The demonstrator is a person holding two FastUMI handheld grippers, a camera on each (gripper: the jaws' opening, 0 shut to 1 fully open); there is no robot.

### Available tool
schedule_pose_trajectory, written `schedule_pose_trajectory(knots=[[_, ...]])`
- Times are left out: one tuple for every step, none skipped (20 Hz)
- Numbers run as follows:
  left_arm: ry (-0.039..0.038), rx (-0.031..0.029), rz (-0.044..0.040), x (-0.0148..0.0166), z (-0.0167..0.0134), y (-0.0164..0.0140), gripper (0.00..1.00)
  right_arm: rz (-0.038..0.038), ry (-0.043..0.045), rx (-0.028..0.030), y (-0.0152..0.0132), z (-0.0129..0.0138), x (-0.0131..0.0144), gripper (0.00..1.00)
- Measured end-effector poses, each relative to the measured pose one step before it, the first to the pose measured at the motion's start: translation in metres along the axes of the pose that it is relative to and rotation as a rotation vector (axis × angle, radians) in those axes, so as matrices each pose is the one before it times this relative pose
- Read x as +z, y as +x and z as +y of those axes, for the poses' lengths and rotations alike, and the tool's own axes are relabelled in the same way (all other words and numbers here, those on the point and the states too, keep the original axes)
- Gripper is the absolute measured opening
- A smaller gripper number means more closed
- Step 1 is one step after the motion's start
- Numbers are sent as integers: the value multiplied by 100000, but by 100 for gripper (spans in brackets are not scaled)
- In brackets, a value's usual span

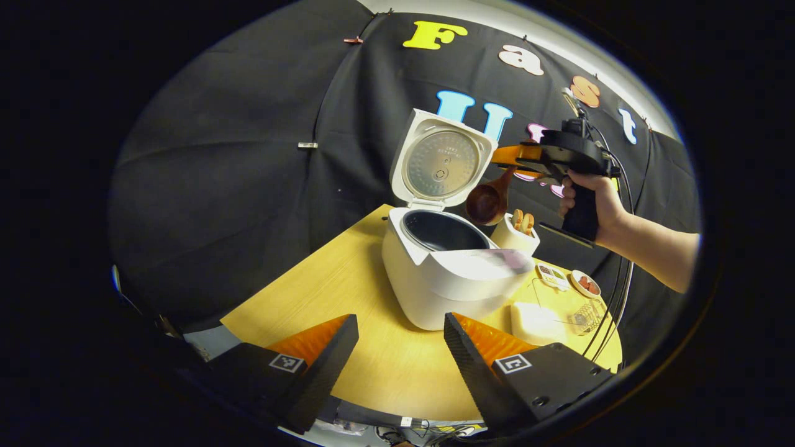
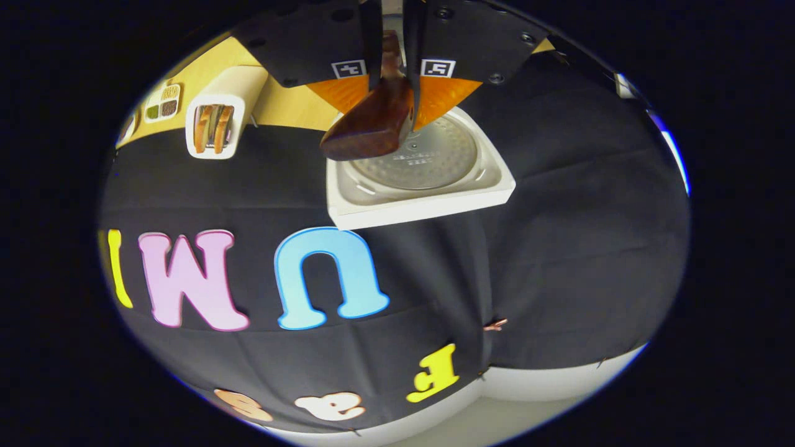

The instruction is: Close the left gripper, press the button to open the rice cooker; take a wooden spoon from the chopstick holder with the right hand, scoop a spoonful of rice and pour it into the rice cooker, then put the wooden spoon back into the chopstick holder.

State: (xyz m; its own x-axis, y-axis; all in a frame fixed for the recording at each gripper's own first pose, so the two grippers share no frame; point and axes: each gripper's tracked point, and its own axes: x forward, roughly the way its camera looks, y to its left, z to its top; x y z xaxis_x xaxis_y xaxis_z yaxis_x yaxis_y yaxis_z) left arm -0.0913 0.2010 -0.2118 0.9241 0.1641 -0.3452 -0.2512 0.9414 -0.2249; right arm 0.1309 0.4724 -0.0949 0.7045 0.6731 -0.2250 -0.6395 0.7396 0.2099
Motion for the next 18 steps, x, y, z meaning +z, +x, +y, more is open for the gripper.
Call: schedule_pose_trajectory(knots=[[459, -714, 77, -88, -448, -134, 96, 904, 3077, -3284, -729, -1395, 157, 12], [636, -855, 474, -97, -449, -93, 96, 225, 2594, -3120, -961, -1527, 424, 17], [1019, -901, -94, -156, -493, -166, 96, -749, 1970, -1511, -928, -1089, 572, 12], [1185, -732, -827, 134, -438, -179, 98, -734, 1360, -1734, -939, -1153, 556, 17], [967, -711, -343, 0, -340, -2, 96, -759, 744, -2132, -1140, -1449, 465, 17], [512, -730, -143, -78, -390, -122, 96, -955, 746, -2401, -1165, -1559, 689, 17], [66, -757, -181, -77, -444, -28, 96, -1114, 943, -2334, -1084, -1474, 606, 17], [-157, -922, 99, -7, -487, -60, 96, -1165, 1279, -2264, -1202, -1595, 718, 17], [-74, -1044, 609, -270, -626, -17, 96, -1211, 1336, -2482, -1500, -1736, 752, 17], [194, -903, 685, -91, -655, -13, 96, -1253, 1126, -2316, -1210, -1769, 868, 17], [437, -1203, -58, 110, -739, -21, 96, -1351, 958, -2324, -1191, -1807, 893, 17], [854, -1339, -98, 239, -803, -11, 96, -1369, 969, -2523, -918, -1930, 866, 17], [1262, -1079, 27, 124, -856, 114, 96, -1062, 1034, -2641, -749, -1940, 672, 17], [1490, -688, 28, 264, -798, 150, 96, -653, 1185, -2792, -674, -2137, 644, 17], [1429, -444, -203, 310, -817, 219, 96, -145, 1614, -2981, -724, -2162, 450, 17], [1121, -402, -381, 429, -858, 243, 96, 153, 1845, -2765, -573, -2175, 435, 17], [902, -757, -935, 429, -965, 307, 96, -124, 1466, -2260, -471, -2005, 505, 17], [900, -608, -1223, 543, -1052, 425, 96, -404, 800, -2150, -376, -1957, 508, 17]])
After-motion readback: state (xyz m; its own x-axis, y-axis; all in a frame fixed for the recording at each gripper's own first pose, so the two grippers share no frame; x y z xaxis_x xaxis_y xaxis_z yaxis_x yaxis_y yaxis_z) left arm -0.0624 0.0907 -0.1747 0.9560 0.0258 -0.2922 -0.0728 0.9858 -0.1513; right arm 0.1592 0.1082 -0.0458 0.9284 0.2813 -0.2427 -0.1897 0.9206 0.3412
